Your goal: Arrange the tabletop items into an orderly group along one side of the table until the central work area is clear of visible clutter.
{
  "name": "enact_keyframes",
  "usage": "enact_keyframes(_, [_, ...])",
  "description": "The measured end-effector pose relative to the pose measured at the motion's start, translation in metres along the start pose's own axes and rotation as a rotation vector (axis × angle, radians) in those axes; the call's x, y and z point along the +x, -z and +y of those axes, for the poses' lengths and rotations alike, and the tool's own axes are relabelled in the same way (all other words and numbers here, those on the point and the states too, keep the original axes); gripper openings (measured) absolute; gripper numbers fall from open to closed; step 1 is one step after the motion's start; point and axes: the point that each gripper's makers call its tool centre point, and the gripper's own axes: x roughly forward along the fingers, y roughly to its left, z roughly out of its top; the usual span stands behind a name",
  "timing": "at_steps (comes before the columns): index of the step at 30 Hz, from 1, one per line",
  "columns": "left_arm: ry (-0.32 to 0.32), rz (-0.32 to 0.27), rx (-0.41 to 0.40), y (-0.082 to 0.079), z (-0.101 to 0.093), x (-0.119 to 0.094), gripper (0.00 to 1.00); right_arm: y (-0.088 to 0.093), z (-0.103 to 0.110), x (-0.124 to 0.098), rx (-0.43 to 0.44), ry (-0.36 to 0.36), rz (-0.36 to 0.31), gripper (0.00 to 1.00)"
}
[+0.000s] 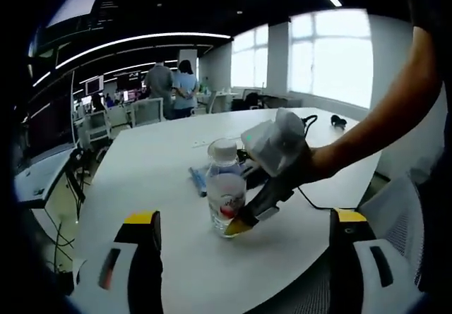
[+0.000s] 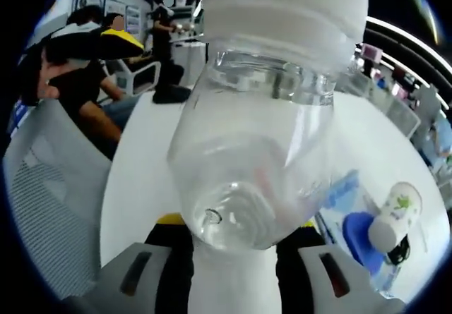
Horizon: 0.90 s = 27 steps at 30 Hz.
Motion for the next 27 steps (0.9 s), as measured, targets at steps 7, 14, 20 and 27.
enact_keyframes(7, [-0.042, 0.000, 0.005, 0.002, -0.008, -0.002, 1.00, -0.005, -0.005, 0.004, 0.026, 0.007, -0.026, 0.40])
enact_keyframes(14, [-0.104, -0.014, -0.019, -0.002, 0.000, -0.006, 1.00, -0.009, -0.012, 0.009, 0.027, 0.004, -0.044, 0.40])
enact_keyframes(20, [-0.147, -0.016, -0.052, 0.001, 0.005, -0.010, 1.00, -0.011, -0.017, 0.012, 0.033, 0.000, -0.062, 0.39])
enact_keyframes(27, [-0.154, -0.006, -0.054, 0.005, 0.003, -0.011, 0.99, -0.013, -0.022, 0.013, 0.055, 0.002, -0.077, 0.39])
